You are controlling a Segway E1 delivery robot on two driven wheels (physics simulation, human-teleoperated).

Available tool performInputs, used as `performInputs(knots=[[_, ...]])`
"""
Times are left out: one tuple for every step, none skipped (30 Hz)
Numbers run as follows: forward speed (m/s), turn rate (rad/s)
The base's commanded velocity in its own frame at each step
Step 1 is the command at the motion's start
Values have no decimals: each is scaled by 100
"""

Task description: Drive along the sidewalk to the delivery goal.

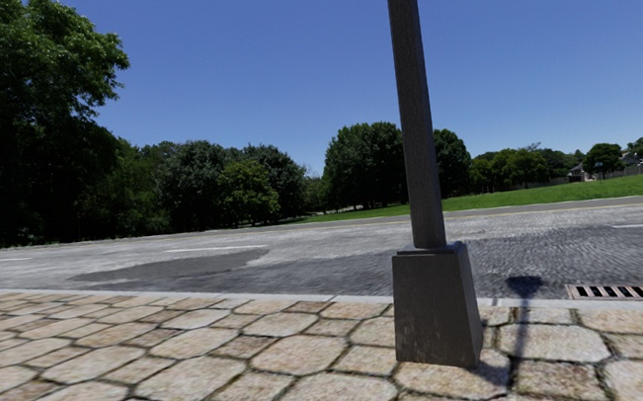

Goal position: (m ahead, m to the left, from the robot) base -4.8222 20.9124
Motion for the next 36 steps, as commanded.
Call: performInputs(knots=[[0, 0], [0, 0], [0, 0], [0, 0], [0, 0], [0, 0], [0, 0], [0, 0], [0, 0], [0, 0], [0, 0], [0, 0], [0, 0], [0, 0], [0, 0], [0, 0], [0, 0], [0, 0], [0, 0], [0, 0], [0, 0], [0, 0], [0, 0], [0, 0], [0, 0], [0, 0], [0, 0], [0, 0], [0, 0], [0, 0], [0, 12], [0, 12], [6, 15], [53, 20], [77, 31], [82, 36]])
